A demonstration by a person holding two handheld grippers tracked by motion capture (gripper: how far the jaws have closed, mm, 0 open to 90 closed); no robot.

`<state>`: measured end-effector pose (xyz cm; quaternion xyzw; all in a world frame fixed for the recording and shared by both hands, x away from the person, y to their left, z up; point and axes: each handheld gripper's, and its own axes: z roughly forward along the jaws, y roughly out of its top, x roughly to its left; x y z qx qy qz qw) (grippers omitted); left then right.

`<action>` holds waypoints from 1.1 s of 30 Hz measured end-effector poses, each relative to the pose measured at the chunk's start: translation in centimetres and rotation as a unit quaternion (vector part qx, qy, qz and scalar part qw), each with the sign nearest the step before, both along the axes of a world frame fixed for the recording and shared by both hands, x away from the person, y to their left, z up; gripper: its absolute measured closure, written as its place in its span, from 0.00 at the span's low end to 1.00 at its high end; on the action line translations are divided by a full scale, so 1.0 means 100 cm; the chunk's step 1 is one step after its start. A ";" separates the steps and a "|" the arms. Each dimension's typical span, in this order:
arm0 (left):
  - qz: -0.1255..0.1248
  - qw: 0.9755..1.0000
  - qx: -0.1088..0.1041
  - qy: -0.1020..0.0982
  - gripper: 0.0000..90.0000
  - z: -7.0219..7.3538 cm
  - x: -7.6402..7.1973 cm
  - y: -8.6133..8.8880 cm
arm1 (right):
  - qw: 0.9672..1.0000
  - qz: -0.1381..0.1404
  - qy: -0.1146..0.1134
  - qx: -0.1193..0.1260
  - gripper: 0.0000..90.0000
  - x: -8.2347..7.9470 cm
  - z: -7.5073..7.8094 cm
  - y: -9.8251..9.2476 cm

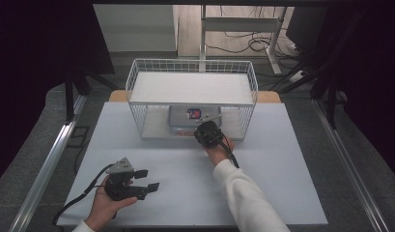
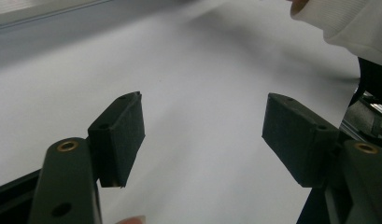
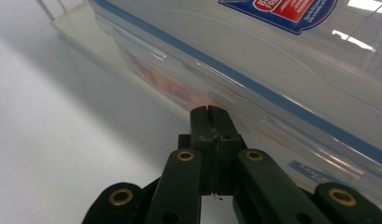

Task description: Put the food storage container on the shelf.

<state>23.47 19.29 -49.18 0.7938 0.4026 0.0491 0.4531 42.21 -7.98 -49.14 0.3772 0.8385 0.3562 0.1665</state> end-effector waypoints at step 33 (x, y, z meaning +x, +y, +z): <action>0.032 0.999 0.034 -0.009 0.31 -0.004 0.004 -0.001 | 0.996 0.061 -0.003 0.063 0.99 -0.130 0.030 -0.149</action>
